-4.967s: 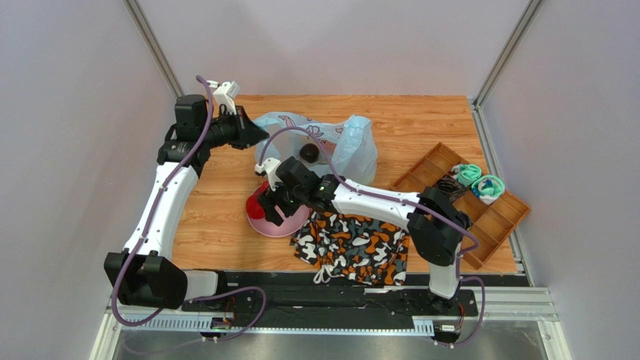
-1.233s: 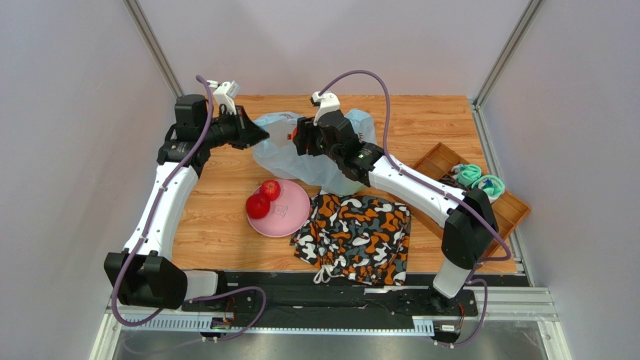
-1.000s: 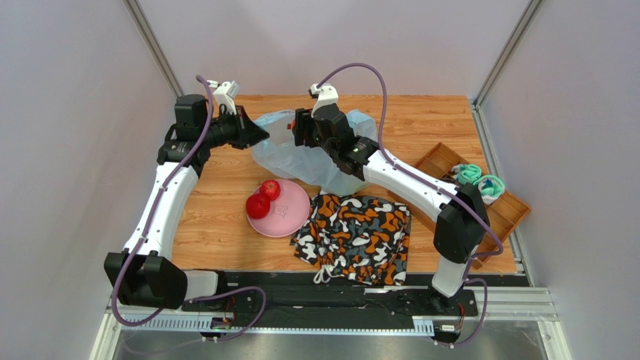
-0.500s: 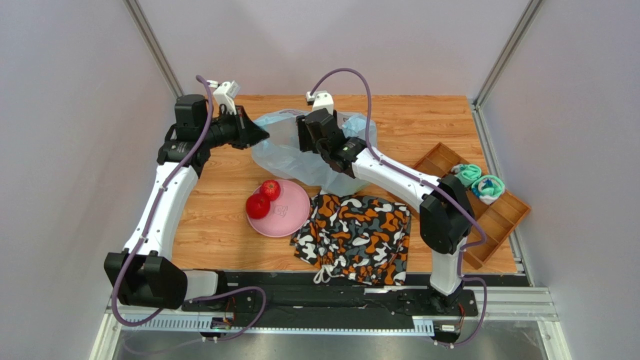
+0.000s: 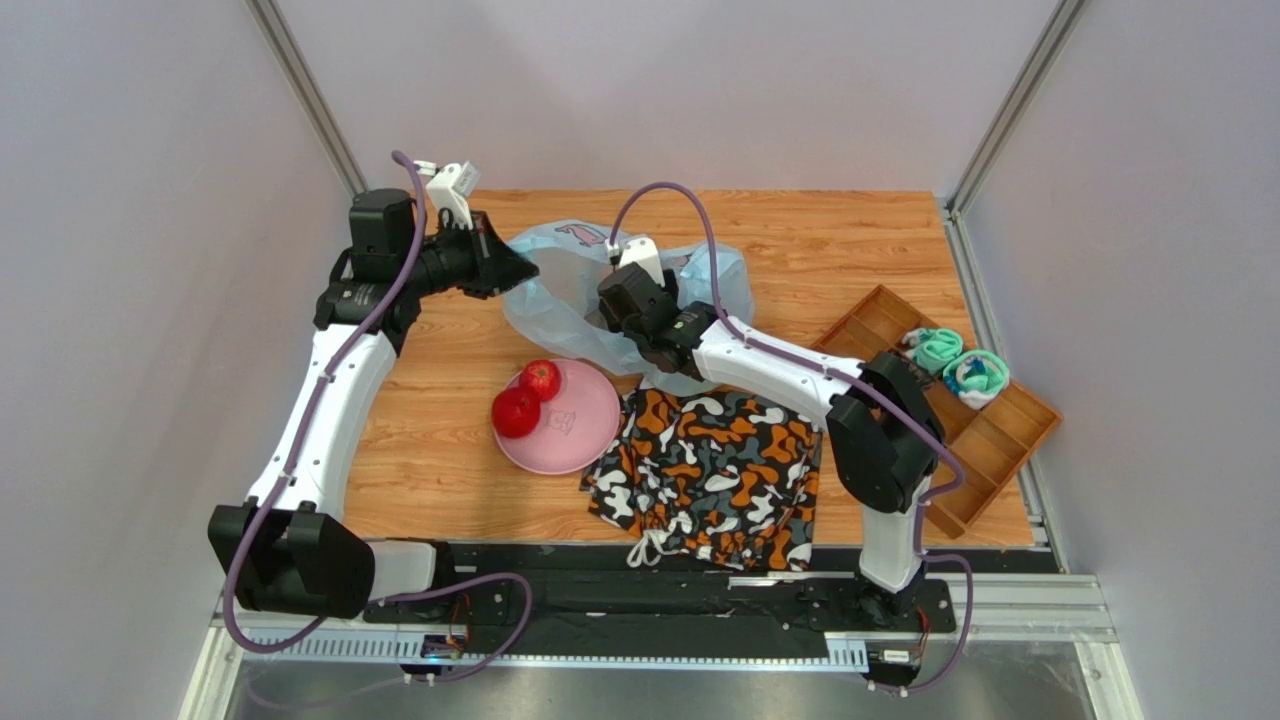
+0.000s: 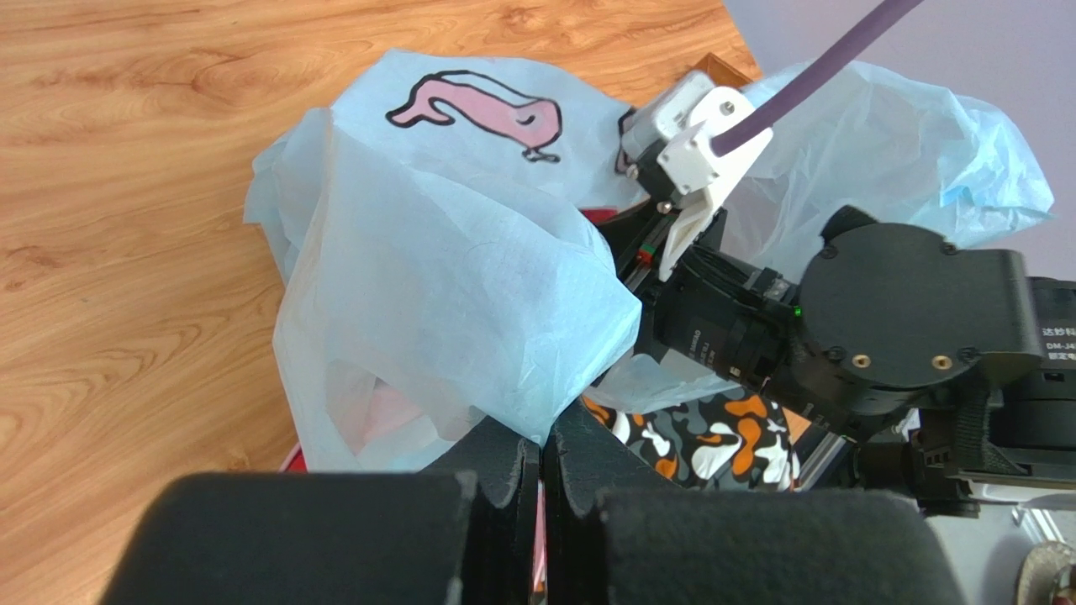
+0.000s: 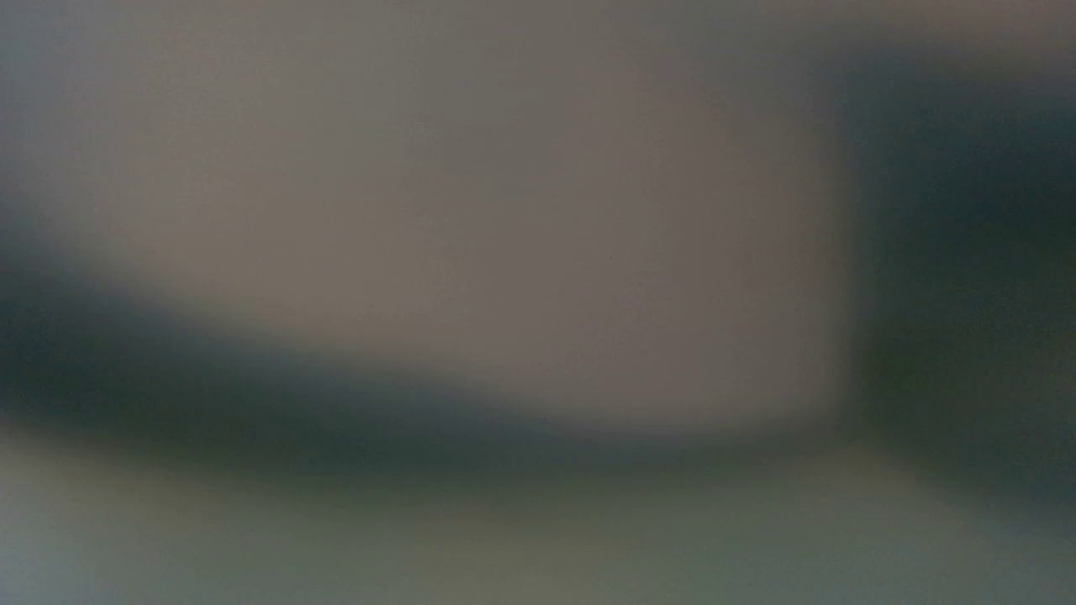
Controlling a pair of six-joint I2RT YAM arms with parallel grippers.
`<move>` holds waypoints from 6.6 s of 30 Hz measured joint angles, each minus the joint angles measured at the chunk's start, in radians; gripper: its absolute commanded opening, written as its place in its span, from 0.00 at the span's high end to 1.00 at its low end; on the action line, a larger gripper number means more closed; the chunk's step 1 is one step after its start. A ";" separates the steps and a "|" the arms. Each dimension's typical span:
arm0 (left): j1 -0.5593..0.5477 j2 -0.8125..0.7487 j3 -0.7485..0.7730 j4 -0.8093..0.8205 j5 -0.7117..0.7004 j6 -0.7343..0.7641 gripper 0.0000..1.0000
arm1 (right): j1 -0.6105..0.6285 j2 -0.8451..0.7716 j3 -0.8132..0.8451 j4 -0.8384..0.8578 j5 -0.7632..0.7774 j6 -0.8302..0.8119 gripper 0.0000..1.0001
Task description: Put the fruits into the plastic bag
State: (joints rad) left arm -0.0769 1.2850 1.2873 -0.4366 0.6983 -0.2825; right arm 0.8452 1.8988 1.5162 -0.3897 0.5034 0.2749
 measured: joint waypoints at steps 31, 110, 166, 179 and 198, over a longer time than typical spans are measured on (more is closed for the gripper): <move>0.000 0.000 0.000 0.000 0.000 -0.001 1.00 | -0.026 -0.090 -0.064 -0.045 -0.115 0.081 0.10; 0.003 -0.002 0.000 0.008 -0.014 -0.002 1.00 | 0.225 0.261 0.136 0.187 -0.444 0.079 0.16; 0.005 -0.002 0.000 0.009 0.000 -0.003 1.00 | 0.037 -0.419 -0.154 0.249 -0.371 -0.146 0.73; 0.005 -0.002 0.000 0.009 0.000 -0.003 1.00 | 0.047 -0.121 0.151 -0.130 -0.090 -0.166 0.73; 0.005 -0.002 0.000 0.009 0.000 -0.003 1.00 | 0.001 0.061 0.185 -0.380 -0.039 -0.088 0.44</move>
State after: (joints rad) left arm -0.0719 1.2827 1.2873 -0.4278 0.6979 -0.2855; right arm 0.8459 1.9602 1.7008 -0.7696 0.4648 0.1871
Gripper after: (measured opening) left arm 0.008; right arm 0.663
